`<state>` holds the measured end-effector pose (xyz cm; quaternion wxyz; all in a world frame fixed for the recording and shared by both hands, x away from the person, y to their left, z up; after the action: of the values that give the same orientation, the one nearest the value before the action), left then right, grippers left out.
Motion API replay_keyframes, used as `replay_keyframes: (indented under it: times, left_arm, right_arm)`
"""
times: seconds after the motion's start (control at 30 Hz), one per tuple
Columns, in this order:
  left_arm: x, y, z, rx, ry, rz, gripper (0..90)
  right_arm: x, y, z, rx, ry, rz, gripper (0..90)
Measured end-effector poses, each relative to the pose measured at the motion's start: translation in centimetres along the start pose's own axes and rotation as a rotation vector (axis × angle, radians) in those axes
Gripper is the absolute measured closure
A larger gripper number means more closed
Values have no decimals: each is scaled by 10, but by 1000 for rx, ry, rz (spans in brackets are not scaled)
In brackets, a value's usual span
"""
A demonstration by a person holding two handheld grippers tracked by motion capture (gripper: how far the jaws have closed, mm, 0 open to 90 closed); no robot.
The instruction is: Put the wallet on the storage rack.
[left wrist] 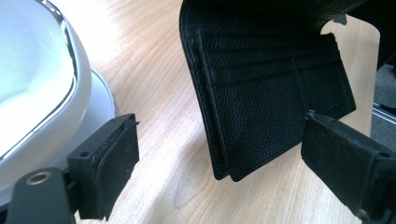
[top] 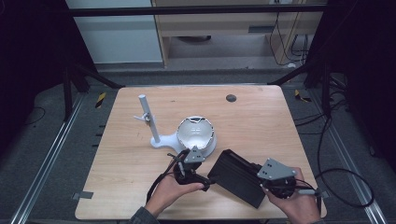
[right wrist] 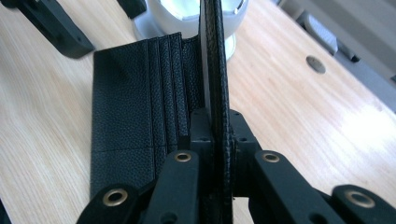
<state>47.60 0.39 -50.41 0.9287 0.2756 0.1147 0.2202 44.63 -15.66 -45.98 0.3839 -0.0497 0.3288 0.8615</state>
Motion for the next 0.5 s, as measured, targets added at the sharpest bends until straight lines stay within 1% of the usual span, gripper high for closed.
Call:
replay_keyframes:
  times: [0.03,0.13,0.2,0.33,0.37,0.4,0.5]
  left_arm:
    - [0,0,0,-1,-4,2,107]
    - [-2,1,1,-1,-7,-9,104]
    - [-2,2,2,1,-19,-10,101]
    - [-4,4,7,-14,-21,-18,102]
    - [-5,4,9,-24,-9,-27,103]
    - [-6,4,11,-27,-13,-35,106]
    - [-6,5,14,-25,-22,-38,110]
  right_arm:
    - [0,3,3,-20,-1,1,839]
    - [-1,6,7,-48,-4,3,839]
    - [-1,8,10,-68,-8,7,839]
    - [-1,9,16,-99,-11,13,839]
    - [-1,10,18,-108,-14,15,839]
    - [0,10,20,-118,-17,19,839]
    - [1,12,26,-149,-22,33,839]
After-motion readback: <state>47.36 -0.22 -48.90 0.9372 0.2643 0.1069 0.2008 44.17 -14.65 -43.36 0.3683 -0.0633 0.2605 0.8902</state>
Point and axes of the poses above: each handheld gripper's, and its own axes: y roughly backward along the jaws, z roughly out of its top, x roughly to its left, the point moved 10 cm from there along -y, roughly forward along the jaws, and after that the axes turned 4 degrees about -x, right-handed, at the moved point
